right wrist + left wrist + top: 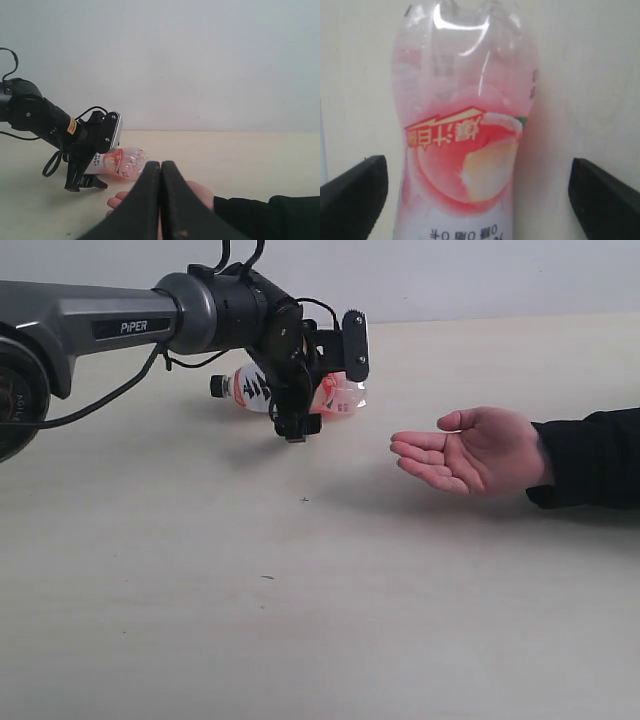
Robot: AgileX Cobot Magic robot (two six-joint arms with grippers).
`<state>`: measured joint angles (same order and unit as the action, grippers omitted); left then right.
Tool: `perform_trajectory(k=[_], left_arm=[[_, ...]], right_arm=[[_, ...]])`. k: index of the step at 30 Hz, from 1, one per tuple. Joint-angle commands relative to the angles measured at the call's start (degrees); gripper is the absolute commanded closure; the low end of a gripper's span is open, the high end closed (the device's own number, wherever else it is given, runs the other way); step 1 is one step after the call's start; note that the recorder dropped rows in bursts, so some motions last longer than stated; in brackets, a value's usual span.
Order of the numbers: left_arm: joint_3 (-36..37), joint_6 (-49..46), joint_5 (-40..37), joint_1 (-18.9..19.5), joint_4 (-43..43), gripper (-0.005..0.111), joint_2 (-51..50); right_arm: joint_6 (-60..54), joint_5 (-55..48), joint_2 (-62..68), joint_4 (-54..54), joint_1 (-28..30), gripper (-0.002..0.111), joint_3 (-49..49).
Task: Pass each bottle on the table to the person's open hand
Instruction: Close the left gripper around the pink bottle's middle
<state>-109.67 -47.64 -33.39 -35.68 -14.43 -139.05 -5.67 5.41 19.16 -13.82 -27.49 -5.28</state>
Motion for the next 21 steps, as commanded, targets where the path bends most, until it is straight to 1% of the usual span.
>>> perform_trajectory(k=[1,7,14,21], left_arm=[[-0.36,2.36,1.76,0.99,-0.34,0.014,-0.25],[-0.36,3.36,2.71,1.77,-0.34,0.014,-0.25],[-0.36,1.39,3.80,1.74,-0.34,0.014,-0.25],[-0.36,1.39,3.80,1.74,-0.34,0.014,-0.25]], right_arm=[[-0.16,0.69,-0.28,0.41,0.12,0.108,0.27],[-0.16,0.69,-0.28,0.41,0.12,0.108,0.27],[-0.16,0.69,-0.28,0.41,0.12,0.108,0.27],[-0.16,0.69,-0.28,0.41,0.12,0.108,0.27]])
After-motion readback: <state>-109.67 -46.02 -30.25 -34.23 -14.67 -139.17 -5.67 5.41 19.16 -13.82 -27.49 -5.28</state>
